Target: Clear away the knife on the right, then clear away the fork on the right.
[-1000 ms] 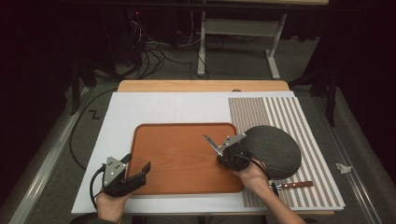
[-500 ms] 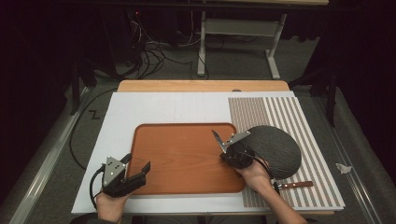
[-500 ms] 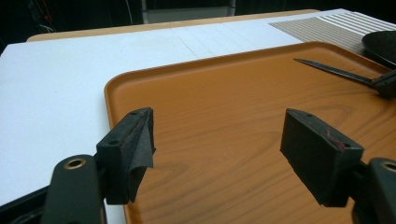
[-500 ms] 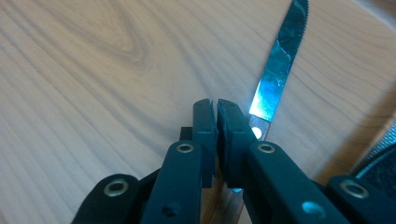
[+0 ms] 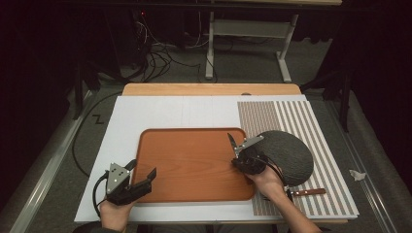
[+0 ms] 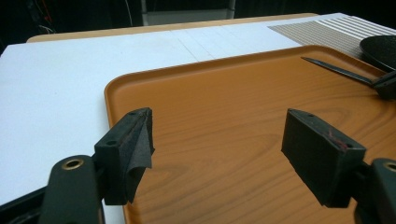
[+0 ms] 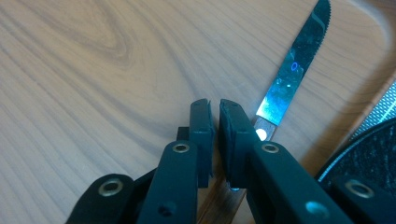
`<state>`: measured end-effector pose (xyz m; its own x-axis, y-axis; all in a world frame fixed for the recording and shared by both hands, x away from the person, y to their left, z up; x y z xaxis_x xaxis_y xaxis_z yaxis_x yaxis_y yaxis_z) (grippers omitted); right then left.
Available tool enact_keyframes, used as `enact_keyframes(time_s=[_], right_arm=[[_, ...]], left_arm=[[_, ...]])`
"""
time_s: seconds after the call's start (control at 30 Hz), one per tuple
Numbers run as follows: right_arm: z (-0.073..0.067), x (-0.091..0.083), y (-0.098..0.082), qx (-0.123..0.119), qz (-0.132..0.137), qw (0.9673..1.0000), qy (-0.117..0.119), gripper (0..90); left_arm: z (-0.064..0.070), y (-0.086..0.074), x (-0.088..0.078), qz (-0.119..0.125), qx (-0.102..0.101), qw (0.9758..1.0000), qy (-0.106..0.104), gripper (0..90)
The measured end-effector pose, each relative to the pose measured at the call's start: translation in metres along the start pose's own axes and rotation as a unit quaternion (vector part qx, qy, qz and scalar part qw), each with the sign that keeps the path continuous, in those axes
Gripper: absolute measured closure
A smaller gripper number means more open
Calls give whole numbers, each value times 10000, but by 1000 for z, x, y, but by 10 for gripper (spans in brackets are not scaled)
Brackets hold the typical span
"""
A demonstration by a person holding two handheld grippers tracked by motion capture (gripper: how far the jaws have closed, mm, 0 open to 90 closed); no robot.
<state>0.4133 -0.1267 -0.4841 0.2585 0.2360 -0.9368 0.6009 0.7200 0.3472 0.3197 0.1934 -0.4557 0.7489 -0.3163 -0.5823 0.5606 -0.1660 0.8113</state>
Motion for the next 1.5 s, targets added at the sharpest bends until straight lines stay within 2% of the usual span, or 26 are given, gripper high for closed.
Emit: enact_keyframes(time_s=[0.27,0.3,0.5,0.53,0.63,0.67,0.77,0.8,0.9,1.07,1.33,1.5], right_arm=[[-1,-1,0,17,66,10000,68,781],[-1,-4,1,6,171,9998,103,748],[-2,-11,2,27,378,9992,122,700],[-3,-14,1,24,496,9987,116,682],[-3,-17,1,17,609,9980,144,655],[-3,-21,1,-8,770,9968,201,626],[-3,-25,0,6,927,9954,241,605],[-2,-30,-1,20,1095,9937,236,592],[-1,-34,-2,25,1199,9925,224,577],[2,-47,-10,-7,1592,9871,142,532],[10,-53,-20,93,1763,9843,82,496],[11,-54,-25,106,1821,9832,57,490]], left_arm=[[0,0,0,-6,-6,10000,-3,252],[0,0,0,-9,-11,10000,-5,251],[-1,0,0,7,-31,10000,3,251],[-2,0,0,-10,-38,10000,-2,251],[-1,0,1,-12,-29,10000,-16,255],[-1,0,1,-8,-24,10000,-29,259],[-1,0,-1,9,-31,10000,-53,261],[-1,0,-1,22,-37,10000,-63,261],[-1,0,-1,7,-35,10000,-74,261],[0,0,-2,39,-24,10000,-65,260],[0,0,-1,30,-22,10000,-69,261],[3,0,-2,36,58,10000,-59,260]])
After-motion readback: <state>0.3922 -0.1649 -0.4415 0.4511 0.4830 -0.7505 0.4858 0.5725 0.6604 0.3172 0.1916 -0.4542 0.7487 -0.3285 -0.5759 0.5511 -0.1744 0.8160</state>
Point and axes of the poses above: each handheld gripper's, and its own axes: x roughly forward along the jaws, y roughly out of its top, z roughly to its right, the point moved 7 cm from there along x, roughly forward along the jaws, and after that the axes turned 14 degrees about -z, right-handed, at the moved point
